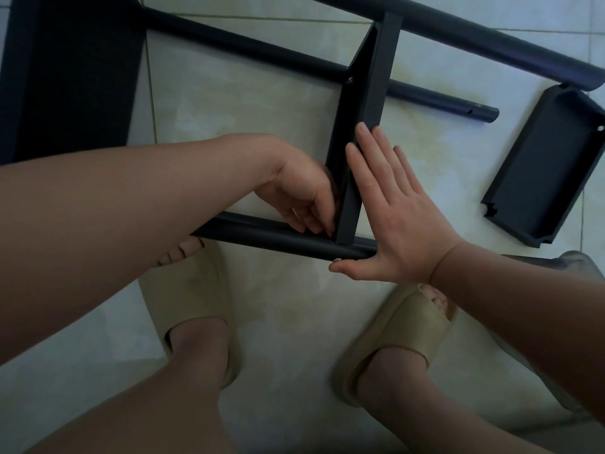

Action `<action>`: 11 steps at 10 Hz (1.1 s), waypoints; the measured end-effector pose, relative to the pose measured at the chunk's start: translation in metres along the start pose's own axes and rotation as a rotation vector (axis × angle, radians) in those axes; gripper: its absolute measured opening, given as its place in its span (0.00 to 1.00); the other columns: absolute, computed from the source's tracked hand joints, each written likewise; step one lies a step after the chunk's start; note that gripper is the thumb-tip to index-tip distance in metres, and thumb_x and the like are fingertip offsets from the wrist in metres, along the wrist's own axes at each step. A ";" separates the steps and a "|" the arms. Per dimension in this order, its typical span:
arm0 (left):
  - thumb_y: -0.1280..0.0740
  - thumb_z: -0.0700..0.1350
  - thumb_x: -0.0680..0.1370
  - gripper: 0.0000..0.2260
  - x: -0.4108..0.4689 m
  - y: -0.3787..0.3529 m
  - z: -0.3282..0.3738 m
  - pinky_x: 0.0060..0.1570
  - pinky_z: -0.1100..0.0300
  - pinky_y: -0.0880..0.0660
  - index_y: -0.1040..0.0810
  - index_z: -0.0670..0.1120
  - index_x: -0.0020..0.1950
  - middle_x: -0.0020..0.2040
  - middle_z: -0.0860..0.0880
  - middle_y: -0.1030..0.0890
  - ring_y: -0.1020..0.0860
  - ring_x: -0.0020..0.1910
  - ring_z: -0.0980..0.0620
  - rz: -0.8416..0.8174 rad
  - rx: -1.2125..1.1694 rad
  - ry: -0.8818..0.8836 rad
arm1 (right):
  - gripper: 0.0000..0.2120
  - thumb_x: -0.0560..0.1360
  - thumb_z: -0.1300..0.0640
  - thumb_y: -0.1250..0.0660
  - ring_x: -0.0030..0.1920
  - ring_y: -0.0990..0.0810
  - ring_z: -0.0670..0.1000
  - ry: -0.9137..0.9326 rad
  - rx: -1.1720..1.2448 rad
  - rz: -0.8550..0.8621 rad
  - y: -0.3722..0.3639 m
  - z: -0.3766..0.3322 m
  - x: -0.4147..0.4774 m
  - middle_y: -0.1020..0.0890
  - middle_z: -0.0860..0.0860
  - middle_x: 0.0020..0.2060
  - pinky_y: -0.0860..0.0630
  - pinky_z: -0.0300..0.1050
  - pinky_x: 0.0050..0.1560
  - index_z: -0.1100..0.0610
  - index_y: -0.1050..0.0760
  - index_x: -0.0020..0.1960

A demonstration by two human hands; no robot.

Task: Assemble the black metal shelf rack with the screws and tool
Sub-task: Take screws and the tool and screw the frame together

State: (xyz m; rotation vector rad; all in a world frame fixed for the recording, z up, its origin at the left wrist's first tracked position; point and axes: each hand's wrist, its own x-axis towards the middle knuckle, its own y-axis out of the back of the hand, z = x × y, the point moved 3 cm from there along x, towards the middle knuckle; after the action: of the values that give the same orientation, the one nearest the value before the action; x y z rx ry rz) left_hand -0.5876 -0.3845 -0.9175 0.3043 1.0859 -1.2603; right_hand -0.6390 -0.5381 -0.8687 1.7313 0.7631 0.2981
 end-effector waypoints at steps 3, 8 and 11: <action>0.30 0.43 0.78 0.02 0.003 -0.001 -0.001 0.57 0.55 0.26 0.17 0.48 0.48 0.40 0.52 0.16 0.22 0.44 0.52 0.073 0.048 0.041 | 0.60 0.70 0.22 0.40 0.82 0.57 0.62 0.001 -0.002 0.002 0.000 0.000 0.000 0.54 0.62 0.82 0.48 0.67 0.79 0.66 0.53 0.82; 0.32 0.42 0.78 0.08 -0.003 0.000 0.001 0.61 0.52 0.27 0.18 0.47 0.56 0.49 0.51 0.15 0.20 0.53 0.51 0.007 0.012 0.039 | 0.60 0.70 0.22 0.40 0.82 0.57 0.62 0.000 0.005 -0.004 0.000 0.000 0.000 0.54 0.62 0.82 0.48 0.67 0.79 0.66 0.53 0.82; 0.30 0.39 0.77 0.09 0.002 0.000 0.005 0.51 0.58 0.26 0.19 0.43 0.57 0.46 0.48 0.17 0.21 0.45 0.52 0.057 0.060 0.039 | 0.60 0.70 0.22 0.40 0.82 0.57 0.62 -0.001 0.007 -0.002 0.000 0.000 0.000 0.54 0.62 0.82 0.48 0.67 0.79 0.65 0.54 0.82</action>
State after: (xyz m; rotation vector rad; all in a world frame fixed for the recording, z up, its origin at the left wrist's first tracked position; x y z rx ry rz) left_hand -0.5848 -0.3893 -0.9164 0.4039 1.0665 -1.2420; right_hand -0.6387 -0.5377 -0.8687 1.7369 0.7658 0.2939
